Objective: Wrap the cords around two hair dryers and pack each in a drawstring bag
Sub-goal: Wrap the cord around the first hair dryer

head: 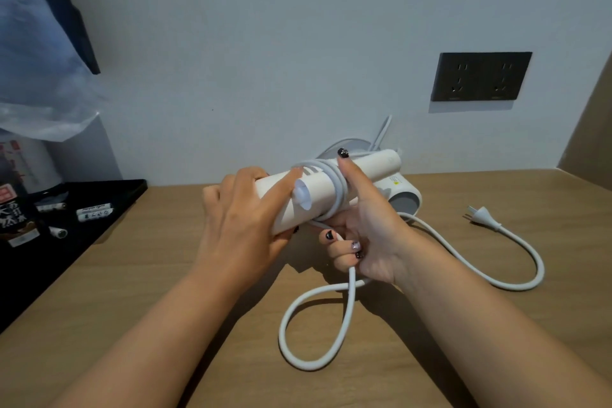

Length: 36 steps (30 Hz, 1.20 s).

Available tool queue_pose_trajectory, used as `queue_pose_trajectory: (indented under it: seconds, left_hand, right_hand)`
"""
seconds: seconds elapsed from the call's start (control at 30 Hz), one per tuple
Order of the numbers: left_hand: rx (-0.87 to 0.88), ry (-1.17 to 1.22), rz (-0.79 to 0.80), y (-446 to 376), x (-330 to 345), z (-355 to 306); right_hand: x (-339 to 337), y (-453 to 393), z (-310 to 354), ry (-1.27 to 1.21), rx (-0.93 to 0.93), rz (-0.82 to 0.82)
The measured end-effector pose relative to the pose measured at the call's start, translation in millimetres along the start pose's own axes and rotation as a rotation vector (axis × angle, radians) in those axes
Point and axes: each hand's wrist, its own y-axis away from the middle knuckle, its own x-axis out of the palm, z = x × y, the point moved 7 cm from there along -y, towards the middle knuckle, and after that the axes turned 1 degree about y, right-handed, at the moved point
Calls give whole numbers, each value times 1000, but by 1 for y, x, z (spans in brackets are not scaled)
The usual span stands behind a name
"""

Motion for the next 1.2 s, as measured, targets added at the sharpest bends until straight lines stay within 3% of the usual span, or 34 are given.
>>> queue_pose_trajectory:
  seconds: [0.1,0.2,0.33,0.47,0.6,0.83,0.97,1.2]
  left_hand:
    - [60,-32,-11,0,3,-2]
    - [-50,102,74,3,12,8]
    - [-466,667,292,18,33,21]
    - [-634,1087,437,30,50,13]
    - [-667,1331,537,31,51,10]
    - [-613,1516,692,37,51,-3]
    - [-535,1451,648,30,46,-4]
    - [-662,1330,353,25,43,8]
  right_hand:
    - [-2,-4,-2,-42,-10,-5]
    - [-3,-7,-2,-47,-44,-24]
    - [-8,-6,13,42,-255,-66]
    - [-15,-3,22,31,-426,-65]
    - [-18,-3,21,-25,-476,-21]
    - [-8,-6,15,-6,-503,165]
    - [-4,-9,12,292,-472,134]
    - [-9,-1,29,324,-491,26]
